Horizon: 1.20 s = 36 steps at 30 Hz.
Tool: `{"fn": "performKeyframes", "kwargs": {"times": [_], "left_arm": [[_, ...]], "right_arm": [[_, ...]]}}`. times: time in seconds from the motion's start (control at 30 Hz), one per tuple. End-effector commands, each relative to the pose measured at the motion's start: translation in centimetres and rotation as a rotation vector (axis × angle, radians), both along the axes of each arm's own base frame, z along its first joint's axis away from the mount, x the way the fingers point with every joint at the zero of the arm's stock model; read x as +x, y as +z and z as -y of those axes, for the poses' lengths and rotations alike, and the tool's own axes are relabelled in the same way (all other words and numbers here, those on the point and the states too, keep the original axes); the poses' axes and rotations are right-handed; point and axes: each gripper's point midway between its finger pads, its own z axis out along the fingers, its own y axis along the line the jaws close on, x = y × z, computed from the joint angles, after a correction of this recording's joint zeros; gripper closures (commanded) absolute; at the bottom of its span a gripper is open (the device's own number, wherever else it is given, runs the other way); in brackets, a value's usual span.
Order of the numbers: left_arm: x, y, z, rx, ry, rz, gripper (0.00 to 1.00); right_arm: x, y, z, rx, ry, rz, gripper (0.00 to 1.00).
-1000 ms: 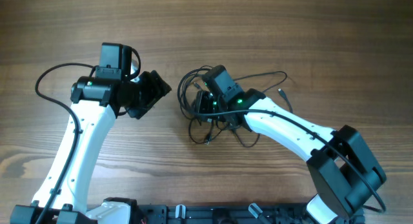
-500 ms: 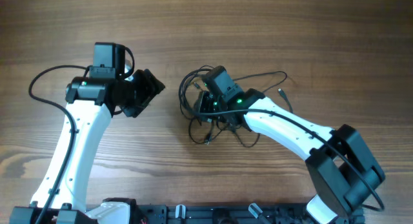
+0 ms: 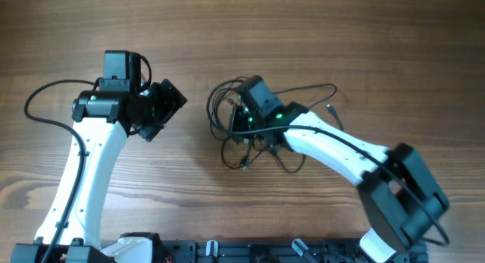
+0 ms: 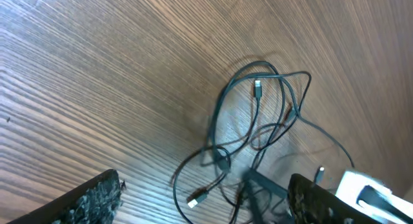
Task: Untangle cables
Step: 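Drag the grasped cable with the right gripper up and to the right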
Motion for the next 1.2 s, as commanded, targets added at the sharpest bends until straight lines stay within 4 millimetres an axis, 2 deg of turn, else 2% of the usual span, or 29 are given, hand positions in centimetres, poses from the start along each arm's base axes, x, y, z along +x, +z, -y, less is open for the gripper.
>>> {"fn": "performKeyframes", "kwargs": {"times": [0.0, 0.03, 0.1, 0.17, 0.23, 0.33, 0.4, 0.43, 0.5, 0.57, 0.67, 0.87, 0.97, 1.07, 1.13, 1.17], "left_arm": [[0.0, -0.2, -0.6, 0.026, 0.012, -0.003, 0.13], [0.0, -0.2, -0.6, 0.026, 0.012, -0.002, 0.13], [0.0, -0.2, -0.6, 0.026, 0.012, -0.003, 0.12], [0.0, -0.2, -0.6, 0.026, 0.012, -0.002, 0.09], [0.0, -0.2, -0.5, 0.025, 0.012, -0.002, 0.08], [0.0, -0.2, -0.5, 0.025, 0.012, -0.002, 0.08], [0.0, -0.2, -0.5, 0.025, 0.012, -0.003, 0.08], [0.0, -0.2, -0.5, 0.025, 0.012, -0.003, 0.08], [0.0, -0.2, -0.5, 0.025, 0.012, -0.002, 0.08], [0.0, -0.2, -0.5, 0.025, 0.012, -0.003, 0.07], [0.0, -0.2, -0.5, 0.025, 0.012, -0.002, 0.07], [0.0, -0.2, -0.5, 0.025, 0.012, -0.004, 0.07], [0.0, -0.2, -0.5, 0.025, 0.011, -0.004, 0.07], [-0.1, -0.2, -0.5, 0.025, 0.011, -0.004, 0.04], [0.0, -0.2, -0.5, 0.025, 0.012, -0.004, 0.05], [0.0, -0.2, -0.5, 0.025, 0.012, -0.003, 0.04]], "right_arm": [[2.1, 16.1, -0.5, 0.181, 0.105, 0.372, 0.96], [2.0, 20.2, 0.1, 0.209, 0.121, 0.47, 0.96], [1.5, 25.0, 1.1, 0.255, 0.12, 0.579, 0.95], [0.2, 32.3, 3.4, 0.337, 0.069, 0.735, 0.96], [-0.9, 37.7, 5.7, 0.396, 0.011, 0.865, 0.95], [-3.1, 44.2, 9.3, 0.467, -0.088, 1.045, 0.96], [-4.6, 46.9, 11.4, 0.501, -0.143, 1.126, 0.95], [-5.2, 47.6, 12.1, 0.51, -0.16, 1.146, 0.95], [-5.9, 47.9, 12.6, 0.512, -0.165, 1.153, 0.95], [-5.6, 46.9, 12.5, 0.483, -0.164, 1.119, 0.95], [-3.6, 43.2, 11.9, 0.384, -0.176, 1.016, 0.95], [0.6, 32.8, 8.9, 0.163, -0.117, 0.741, 0.95], [1.4, 29.2, 7.0, 0.073, 0.025, 0.701, 0.95], [1.2, 28.3, 5.4, 0.09, 0.124, 0.692, 0.95], [0.9, 30.4, 4.7, 0.155, 0.148, 0.73, 0.95], [0.6, 33.0, 4.5, 0.204, 0.15, 0.782, 0.95]]}}
